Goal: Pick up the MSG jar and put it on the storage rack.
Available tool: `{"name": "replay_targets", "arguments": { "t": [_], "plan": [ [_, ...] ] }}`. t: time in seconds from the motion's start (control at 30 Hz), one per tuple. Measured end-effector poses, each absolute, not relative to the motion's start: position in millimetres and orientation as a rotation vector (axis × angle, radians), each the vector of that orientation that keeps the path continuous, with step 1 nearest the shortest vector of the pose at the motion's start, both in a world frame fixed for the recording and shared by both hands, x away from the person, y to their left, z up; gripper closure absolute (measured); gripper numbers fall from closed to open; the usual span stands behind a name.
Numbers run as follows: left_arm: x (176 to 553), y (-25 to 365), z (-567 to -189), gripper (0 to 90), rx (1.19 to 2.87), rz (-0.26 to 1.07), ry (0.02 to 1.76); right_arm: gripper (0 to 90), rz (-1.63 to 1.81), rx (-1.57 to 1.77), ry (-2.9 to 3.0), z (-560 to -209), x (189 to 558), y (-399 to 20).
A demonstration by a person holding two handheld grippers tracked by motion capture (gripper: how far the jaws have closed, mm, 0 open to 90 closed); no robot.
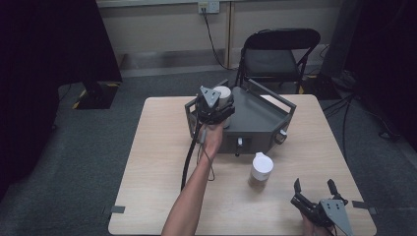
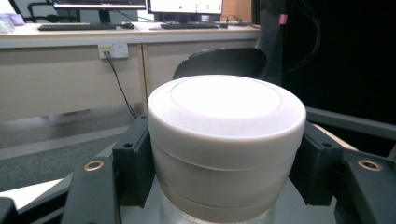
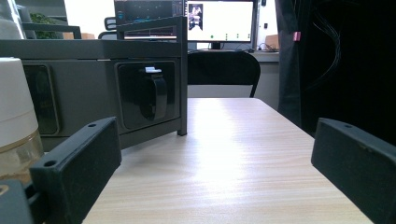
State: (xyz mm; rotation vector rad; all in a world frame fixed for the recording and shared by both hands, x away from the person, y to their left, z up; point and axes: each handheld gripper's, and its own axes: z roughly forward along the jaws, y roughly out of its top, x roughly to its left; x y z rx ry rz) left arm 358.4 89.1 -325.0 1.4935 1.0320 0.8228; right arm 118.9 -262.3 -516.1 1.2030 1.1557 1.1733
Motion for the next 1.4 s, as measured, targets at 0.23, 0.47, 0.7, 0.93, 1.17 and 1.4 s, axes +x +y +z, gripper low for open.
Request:
{"name": "replay_targets", "arguments": {
  "t": [0.23, 0.47, 0.7, 0.93, 1.17, 1.4],
  "plan": [
    [358.8, 89.3, -327.9, 34.1, 1.487, 0.822, 1.026, 0.1, 1.174, 1.202, 1.156, -516.1, 118.9, -262.6],
    [357.4, 88.8, -327.9, 33.9, 1.484, 0.82, 1.033, 0.1, 1.175, 1.202, 1.157, -516.1, 118.9, -262.7],
    [357.0, 89.4, -328.2, 33.7, 1.484, 0.82, 1.033, 0.1, 1.175, 1.202, 1.157, -516.1, 118.9, -262.7],
    [359.4, 90.4, -330.5, 16.9, 1.462, 0.798, 1.059, 0.1, 1.175, 1.202, 1.157, -516.1, 118.9, -262.6],
    [352.2, 94.4, -337.2, 1.8, 1.39, 0.795, 1.066, 0.1, 1.173, 1.203, 1.155, -516.1, 118.9, -262.2],
    [348.0, 98.5, -337.0, 0.0, 1.383, 0.806, 1.056, 0.1, 1.172, 1.204, 1.153, -516.2, 118.9, -261.8]
  ]
}}
